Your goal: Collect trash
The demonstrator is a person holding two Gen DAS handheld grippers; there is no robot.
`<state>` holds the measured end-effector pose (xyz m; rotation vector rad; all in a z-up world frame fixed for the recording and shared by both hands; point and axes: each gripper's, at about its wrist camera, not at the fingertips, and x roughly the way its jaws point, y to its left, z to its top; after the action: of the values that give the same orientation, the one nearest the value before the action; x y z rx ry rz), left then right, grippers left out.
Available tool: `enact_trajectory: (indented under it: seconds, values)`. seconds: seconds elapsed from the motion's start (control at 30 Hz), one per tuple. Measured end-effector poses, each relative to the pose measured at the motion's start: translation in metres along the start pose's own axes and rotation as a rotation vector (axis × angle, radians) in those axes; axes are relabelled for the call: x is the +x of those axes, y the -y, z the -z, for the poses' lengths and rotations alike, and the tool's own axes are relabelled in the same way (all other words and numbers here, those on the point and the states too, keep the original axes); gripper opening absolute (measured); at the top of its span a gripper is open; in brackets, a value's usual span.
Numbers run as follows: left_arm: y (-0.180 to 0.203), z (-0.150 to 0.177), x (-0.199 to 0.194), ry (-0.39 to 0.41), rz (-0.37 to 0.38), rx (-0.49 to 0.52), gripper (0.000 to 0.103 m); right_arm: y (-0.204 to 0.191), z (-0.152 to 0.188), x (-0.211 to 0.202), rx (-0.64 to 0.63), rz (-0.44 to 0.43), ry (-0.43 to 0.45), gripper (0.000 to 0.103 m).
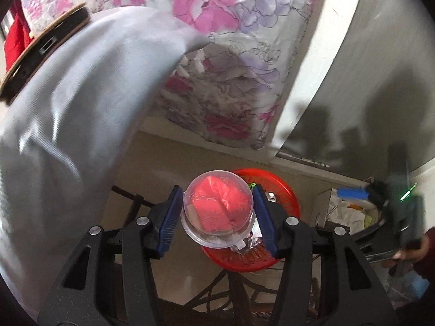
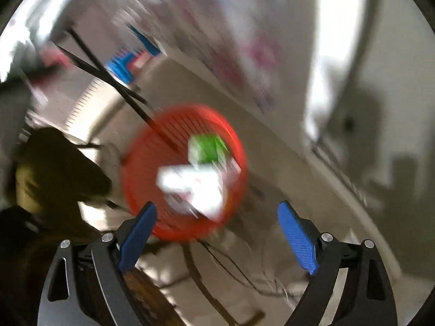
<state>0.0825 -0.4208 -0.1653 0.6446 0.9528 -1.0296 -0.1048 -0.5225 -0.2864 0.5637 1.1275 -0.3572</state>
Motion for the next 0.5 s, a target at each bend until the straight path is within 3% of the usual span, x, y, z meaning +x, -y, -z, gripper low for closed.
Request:
enact_trajectory:
  seconds: [0.33,0.43,0.5]
  values:
    - [0.017,-0.010,0.035,-0.076,0.026,0.056,0.053,0.108,0.124,0.147,0.274,0.083,-0.271,0.089]
    - [0.023,-0.015,0.043,-0.088,0.027,0.071,0.053,0.112,0.148,0.195,0.337,0.000,-0.342,0.088]
    - [0.027,-0.017,0.047,-0.095,0.025,0.085,0.053,0.096,0.151,0.221,0.292,-0.057,-0.350,0.088]
